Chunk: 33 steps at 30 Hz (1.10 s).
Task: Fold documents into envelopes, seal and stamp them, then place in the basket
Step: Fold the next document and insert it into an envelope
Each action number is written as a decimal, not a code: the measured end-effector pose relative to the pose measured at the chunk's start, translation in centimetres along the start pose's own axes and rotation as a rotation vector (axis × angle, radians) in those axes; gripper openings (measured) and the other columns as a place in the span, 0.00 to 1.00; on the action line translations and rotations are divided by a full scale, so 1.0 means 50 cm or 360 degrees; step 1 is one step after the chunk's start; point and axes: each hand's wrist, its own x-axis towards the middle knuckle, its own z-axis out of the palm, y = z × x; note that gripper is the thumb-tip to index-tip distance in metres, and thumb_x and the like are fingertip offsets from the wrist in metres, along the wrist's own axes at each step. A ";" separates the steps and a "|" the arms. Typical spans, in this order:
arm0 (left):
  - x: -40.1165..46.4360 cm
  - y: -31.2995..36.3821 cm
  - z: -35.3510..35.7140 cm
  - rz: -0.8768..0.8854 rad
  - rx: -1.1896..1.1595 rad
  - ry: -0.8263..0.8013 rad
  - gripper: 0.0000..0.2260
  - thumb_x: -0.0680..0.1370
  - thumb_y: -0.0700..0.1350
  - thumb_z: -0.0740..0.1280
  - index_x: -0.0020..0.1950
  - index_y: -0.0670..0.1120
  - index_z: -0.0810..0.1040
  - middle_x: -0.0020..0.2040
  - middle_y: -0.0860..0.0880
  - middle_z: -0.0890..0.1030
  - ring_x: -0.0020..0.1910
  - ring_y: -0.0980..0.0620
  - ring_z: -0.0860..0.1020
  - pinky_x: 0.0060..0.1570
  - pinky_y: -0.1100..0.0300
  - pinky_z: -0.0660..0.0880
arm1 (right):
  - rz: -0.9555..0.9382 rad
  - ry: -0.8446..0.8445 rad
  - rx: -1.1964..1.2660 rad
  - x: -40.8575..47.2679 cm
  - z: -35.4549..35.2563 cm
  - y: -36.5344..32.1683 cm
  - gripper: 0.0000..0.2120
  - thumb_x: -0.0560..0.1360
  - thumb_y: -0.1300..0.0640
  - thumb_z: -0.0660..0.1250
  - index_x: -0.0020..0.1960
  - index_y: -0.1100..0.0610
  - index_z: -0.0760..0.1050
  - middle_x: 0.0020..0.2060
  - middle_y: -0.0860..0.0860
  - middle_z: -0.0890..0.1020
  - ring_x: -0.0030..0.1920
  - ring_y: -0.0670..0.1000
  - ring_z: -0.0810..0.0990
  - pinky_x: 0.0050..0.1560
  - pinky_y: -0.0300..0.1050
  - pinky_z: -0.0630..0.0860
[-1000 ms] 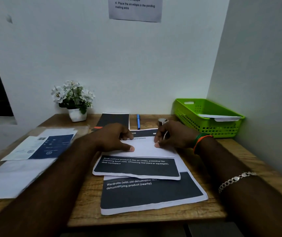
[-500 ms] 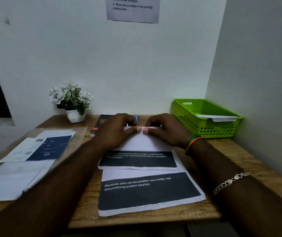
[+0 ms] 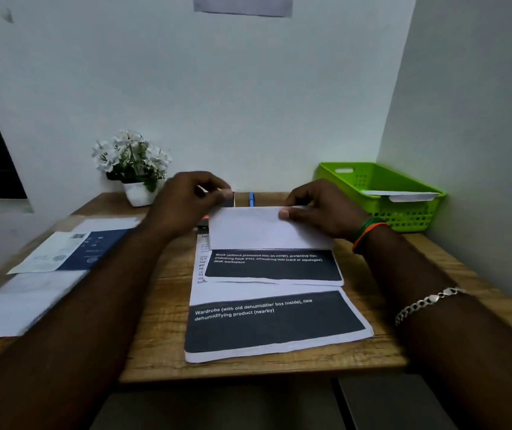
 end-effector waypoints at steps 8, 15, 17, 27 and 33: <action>-0.002 0.008 0.028 0.0091 0.0155 -0.0183 0.03 0.72 0.51 0.79 0.42 0.53 0.87 0.39 0.60 0.86 0.43 0.62 0.83 0.51 0.52 0.80 | 0.0076 0.0051 0.0108 -0.002 -0.005 0.006 0.08 0.73 0.54 0.76 0.42 0.60 0.86 0.39 0.56 0.87 0.39 0.45 0.80 0.43 0.47 0.78; -0.011 0.005 0.020 0.0099 0.0214 -0.0167 0.04 0.71 0.52 0.80 0.42 0.54 0.88 0.40 0.59 0.86 0.43 0.61 0.83 0.51 0.52 0.80 | 0.0169 0.0028 0.0136 -0.018 -0.046 0.026 0.06 0.70 0.58 0.79 0.41 0.60 0.86 0.38 0.52 0.87 0.37 0.41 0.81 0.44 0.38 0.76; -0.012 0.008 0.022 0.0121 0.0204 -0.0176 0.05 0.70 0.52 0.80 0.41 0.54 0.88 0.39 0.59 0.86 0.42 0.61 0.83 0.50 0.53 0.80 | 0.0147 0.0007 0.0141 -0.022 -0.052 0.025 0.05 0.70 0.59 0.80 0.41 0.60 0.86 0.37 0.53 0.87 0.37 0.41 0.81 0.43 0.36 0.76; -0.026 0.029 0.014 0.0122 0.0278 -0.0719 0.17 0.68 0.63 0.78 0.38 0.50 0.86 0.32 0.54 0.82 0.31 0.63 0.75 0.31 0.70 0.64 | 0.0175 -0.0564 0.0196 -0.035 -0.073 0.011 0.06 0.65 0.62 0.81 0.41 0.57 0.87 0.40 0.56 0.87 0.40 0.49 0.81 0.47 0.50 0.76; -0.028 0.042 0.014 -0.0034 0.0139 -0.1085 0.28 0.67 0.73 0.72 0.34 0.46 0.82 0.33 0.48 0.80 0.36 0.56 0.76 0.42 0.52 0.73 | 0.0263 -0.0916 0.0166 -0.033 -0.055 0.006 0.15 0.61 0.48 0.83 0.46 0.50 0.88 0.39 0.45 0.87 0.41 0.39 0.82 0.43 0.33 0.75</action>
